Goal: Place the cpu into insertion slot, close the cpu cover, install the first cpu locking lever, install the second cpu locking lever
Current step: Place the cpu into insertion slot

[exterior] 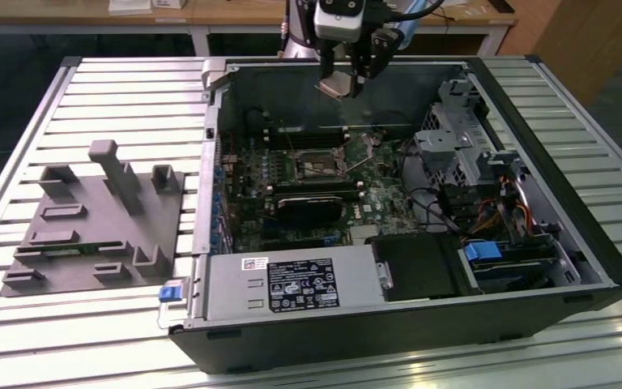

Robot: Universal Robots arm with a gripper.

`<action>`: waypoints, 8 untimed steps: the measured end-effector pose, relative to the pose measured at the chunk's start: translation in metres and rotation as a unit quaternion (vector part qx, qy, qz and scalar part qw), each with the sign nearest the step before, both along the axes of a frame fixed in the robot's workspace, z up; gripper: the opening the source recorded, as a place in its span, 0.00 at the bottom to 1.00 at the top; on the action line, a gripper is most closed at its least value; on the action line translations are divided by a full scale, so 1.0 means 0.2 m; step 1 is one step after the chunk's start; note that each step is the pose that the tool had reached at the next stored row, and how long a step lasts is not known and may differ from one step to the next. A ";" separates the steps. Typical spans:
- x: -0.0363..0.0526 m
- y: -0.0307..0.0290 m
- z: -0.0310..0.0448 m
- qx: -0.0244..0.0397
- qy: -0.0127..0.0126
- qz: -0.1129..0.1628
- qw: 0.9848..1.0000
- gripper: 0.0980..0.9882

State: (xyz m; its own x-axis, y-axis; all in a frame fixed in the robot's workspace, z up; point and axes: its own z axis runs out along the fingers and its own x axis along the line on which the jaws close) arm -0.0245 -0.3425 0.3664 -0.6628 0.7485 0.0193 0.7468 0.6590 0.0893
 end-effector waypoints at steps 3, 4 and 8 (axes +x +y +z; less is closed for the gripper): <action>0.000 0.000 0.000 0.000 0.000 -0.005 1.000 0.49; 0.000 0.000 0.000 0.000 0.000 -0.007 1.000 0.49; 0.000 0.000 -0.001 0.000 0.000 -0.014 1.000 0.49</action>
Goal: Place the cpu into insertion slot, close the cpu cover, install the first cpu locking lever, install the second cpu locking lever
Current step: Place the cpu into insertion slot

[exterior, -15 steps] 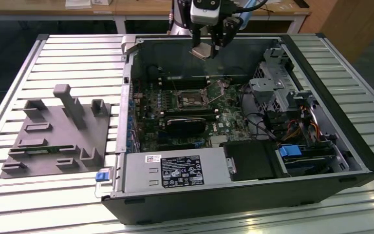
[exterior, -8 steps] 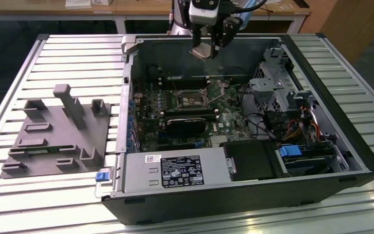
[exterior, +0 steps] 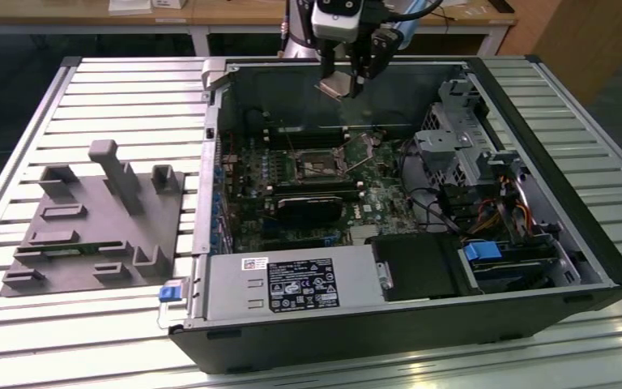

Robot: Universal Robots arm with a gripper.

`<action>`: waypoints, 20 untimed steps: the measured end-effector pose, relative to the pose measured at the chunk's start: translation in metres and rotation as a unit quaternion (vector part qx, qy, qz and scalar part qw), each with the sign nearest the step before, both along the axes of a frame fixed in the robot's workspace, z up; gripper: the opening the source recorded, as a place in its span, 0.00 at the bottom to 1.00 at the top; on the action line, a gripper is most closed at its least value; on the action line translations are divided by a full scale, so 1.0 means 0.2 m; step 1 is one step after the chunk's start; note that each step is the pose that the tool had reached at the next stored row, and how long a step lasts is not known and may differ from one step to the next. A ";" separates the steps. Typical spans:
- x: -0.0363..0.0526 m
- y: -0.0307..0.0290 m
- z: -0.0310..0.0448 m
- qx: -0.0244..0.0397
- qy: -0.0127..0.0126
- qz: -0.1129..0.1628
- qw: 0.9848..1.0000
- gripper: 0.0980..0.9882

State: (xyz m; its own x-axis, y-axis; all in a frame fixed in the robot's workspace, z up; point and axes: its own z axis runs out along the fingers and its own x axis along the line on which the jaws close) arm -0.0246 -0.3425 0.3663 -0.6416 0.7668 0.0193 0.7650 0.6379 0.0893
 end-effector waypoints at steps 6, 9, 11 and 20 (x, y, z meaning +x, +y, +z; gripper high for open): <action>0.000 0.000 -0.001 0.000 0.000 -0.011 1.000 0.49; 0.000 0.000 -0.001 0.000 0.000 -0.016 1.000 0.49; 0.000 0.000 -0.001 0.000 0.000 -0.019 1.000 0.49; 0.000 0.000 -0.003 0.000 0.000 -0.035 0.999 0.49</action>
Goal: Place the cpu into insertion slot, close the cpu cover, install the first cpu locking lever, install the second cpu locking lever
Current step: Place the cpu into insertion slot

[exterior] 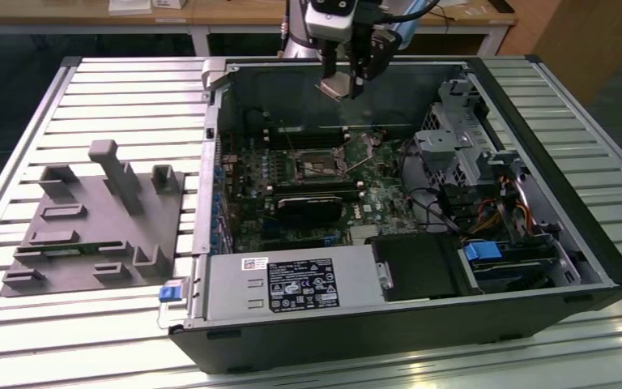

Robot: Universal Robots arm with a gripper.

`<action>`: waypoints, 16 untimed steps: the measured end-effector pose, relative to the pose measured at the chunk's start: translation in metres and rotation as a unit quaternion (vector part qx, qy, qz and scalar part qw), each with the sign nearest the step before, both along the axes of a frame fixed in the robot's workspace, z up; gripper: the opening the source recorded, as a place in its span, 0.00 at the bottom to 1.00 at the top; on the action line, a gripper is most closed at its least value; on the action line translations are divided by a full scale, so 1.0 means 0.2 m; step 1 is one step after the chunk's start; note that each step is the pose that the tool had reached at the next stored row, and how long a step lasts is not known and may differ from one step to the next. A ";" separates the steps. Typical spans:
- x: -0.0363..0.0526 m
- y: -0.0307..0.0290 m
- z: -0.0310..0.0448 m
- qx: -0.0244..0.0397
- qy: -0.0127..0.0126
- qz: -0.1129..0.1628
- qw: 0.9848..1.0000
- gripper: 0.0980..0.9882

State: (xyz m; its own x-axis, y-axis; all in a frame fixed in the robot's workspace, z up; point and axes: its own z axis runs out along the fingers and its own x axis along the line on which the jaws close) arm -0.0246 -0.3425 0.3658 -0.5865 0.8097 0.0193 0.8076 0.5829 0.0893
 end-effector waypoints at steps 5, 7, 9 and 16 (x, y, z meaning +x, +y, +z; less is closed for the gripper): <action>0.000 0.000 -0.001 0.000 0.000 -0.009 1.000 0.49; 0.000 0.000 -0.002 0.000 0.000 -0.012 1.000 0.49; 0.000 0.000 -0.003 0.000 0.000 -0.017 1.000 0.49; 0.000 0.000 -0.008 0.000 0.000 -0.037 0.999 0.49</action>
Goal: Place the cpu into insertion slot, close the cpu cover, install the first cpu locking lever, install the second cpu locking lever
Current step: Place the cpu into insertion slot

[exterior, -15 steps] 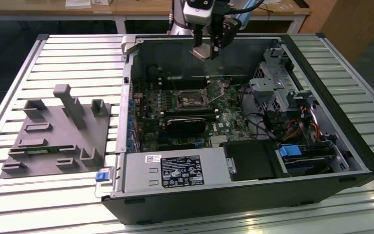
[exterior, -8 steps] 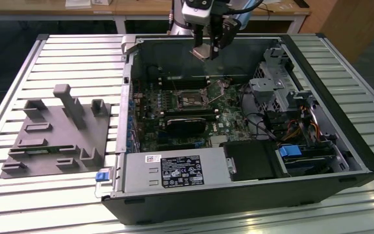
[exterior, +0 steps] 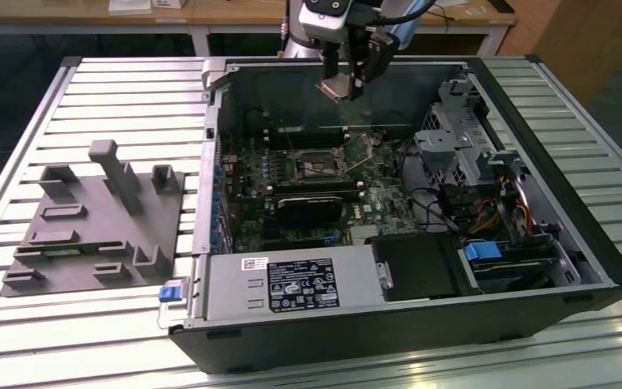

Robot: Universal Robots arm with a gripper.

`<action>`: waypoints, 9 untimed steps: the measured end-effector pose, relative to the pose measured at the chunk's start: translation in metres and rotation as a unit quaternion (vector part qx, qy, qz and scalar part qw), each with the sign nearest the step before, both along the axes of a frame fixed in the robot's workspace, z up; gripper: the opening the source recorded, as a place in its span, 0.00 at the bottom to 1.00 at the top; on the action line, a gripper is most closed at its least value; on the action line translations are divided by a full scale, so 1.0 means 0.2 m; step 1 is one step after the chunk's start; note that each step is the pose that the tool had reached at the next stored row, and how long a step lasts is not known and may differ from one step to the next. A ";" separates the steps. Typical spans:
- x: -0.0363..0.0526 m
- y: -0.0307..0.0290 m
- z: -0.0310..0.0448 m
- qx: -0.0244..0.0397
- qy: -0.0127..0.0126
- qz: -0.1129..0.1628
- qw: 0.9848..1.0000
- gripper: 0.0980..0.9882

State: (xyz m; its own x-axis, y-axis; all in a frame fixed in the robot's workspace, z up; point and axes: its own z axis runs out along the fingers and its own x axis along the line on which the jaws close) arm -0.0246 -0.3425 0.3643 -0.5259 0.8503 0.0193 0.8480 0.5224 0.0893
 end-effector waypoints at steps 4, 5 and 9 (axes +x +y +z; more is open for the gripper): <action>0.000 0.000 -0.002 0.000 0.000 -0.010 1.000 0.49; 0.000 0.000 -0.002 0.000 0.000 -0.012 1.000 0.49; 0.000 0.000 -0.004 0.000 0.000 -0.021 1.000 0.49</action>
